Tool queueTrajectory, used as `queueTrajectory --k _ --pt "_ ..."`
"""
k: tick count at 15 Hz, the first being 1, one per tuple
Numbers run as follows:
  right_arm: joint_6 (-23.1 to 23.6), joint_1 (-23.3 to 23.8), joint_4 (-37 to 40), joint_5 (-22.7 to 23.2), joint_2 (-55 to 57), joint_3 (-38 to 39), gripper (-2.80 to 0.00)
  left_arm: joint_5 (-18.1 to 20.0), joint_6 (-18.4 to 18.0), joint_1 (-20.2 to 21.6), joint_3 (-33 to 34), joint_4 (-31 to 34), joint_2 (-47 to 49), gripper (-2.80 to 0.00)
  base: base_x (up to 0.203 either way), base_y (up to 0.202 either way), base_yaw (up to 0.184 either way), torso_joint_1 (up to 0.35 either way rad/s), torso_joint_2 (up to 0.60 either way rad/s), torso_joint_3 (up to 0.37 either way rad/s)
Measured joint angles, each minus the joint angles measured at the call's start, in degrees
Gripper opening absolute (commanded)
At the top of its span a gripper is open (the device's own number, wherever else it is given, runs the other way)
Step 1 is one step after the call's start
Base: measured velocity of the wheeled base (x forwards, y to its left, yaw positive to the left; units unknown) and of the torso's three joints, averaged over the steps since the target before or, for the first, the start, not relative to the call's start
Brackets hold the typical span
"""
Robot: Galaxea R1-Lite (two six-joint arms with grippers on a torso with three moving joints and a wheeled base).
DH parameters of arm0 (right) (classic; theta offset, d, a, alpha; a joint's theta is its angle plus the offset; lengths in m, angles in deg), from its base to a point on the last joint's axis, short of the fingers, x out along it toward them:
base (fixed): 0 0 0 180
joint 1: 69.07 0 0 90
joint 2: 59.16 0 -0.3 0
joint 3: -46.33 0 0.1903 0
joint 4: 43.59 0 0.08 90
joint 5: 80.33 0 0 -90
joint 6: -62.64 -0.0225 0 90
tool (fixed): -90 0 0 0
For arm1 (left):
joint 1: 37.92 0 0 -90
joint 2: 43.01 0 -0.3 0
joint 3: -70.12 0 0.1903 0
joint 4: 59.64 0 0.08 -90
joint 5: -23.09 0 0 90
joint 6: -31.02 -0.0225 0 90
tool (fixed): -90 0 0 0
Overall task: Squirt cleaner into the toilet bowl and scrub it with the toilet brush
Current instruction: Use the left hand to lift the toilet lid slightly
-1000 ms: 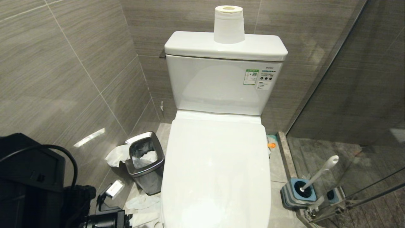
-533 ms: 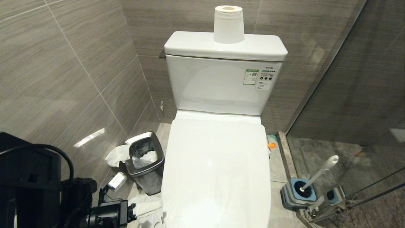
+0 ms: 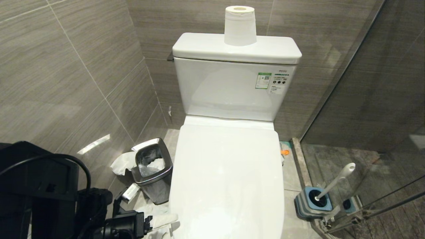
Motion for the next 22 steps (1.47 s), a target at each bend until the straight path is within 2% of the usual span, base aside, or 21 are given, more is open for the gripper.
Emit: queueTrajectory --k 18,22 --pt "0.0 0.0 0.0 0.0 0.0 0.0 -2.80 -0.5 -0.4 -3.5 0.6 0.0 -1.1 0.00 0.000 0.000 0.000 0.000 0.00 0.000" --pt "0.0 0.0 0.0 0.0 0.0 0.0 -2.80 -1.9 -3.1 -4.2 0.5 0.0 -0.7 0.00 0.000 0.000 0.000 0.000 0.00 0.000"
